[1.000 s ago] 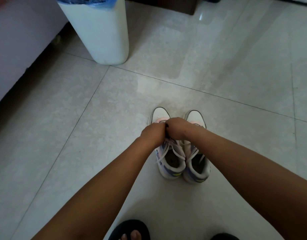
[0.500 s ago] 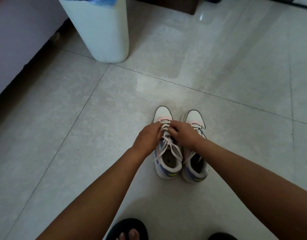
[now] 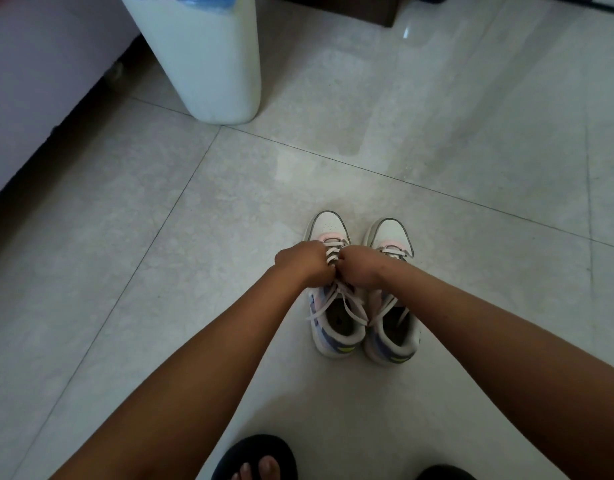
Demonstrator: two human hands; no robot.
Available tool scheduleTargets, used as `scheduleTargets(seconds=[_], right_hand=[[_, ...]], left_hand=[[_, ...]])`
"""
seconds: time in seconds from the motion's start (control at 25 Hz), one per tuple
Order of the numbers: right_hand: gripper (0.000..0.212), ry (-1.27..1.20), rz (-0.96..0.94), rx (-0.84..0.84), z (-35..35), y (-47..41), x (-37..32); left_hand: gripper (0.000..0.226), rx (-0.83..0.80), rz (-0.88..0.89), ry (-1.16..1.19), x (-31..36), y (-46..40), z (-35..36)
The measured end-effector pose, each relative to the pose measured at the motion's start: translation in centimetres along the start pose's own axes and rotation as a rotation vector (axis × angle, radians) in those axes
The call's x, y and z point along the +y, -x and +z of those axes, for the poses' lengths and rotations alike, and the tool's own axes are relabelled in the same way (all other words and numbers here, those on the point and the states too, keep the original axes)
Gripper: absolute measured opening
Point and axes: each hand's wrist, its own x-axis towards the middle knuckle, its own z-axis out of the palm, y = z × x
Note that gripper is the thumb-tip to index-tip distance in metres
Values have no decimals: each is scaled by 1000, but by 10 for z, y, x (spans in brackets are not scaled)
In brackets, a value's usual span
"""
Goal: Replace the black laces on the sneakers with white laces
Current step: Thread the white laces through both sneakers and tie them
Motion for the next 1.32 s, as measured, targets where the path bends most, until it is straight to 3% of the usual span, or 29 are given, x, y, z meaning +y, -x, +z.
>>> scheduleTargets(seconds=[0.16,0.24,0.36,0.44,0.56,0.76,0.92,1.08,1.24,1.32], right_hand=[[16,-114,-51,61,5,-2,8],[15,-247,-61,98,10,-3,14],[17,-466,-66,145,16,1,24],[22,-556,-66,182,17,5,28],[18,-443,-70,194,16,5,27],[24,-290,-30,187,14,-2,20],[18,-345,-53,275,21,0,25],[21,-370,-36,265,23,9,24],[30,-232,21,115,18,21,18],[28,-209,3,94,17,22,16]], left_hand=[[5,12,-5,148,5,5,-3],[8,-33,36,247,4,7,-3],[15,-97,87,620,-14,11,5],[16,-37,94,760,-24,14,14],[15,64,99,670,-23,16,21],[32,26,93,552,-14,11,12],[17,48,81,811,-25,13,24],[12,308,135,526,-17,18,21],[34,261,183,80,-18,24,19],[32,268,225,72,-20,32,24]])
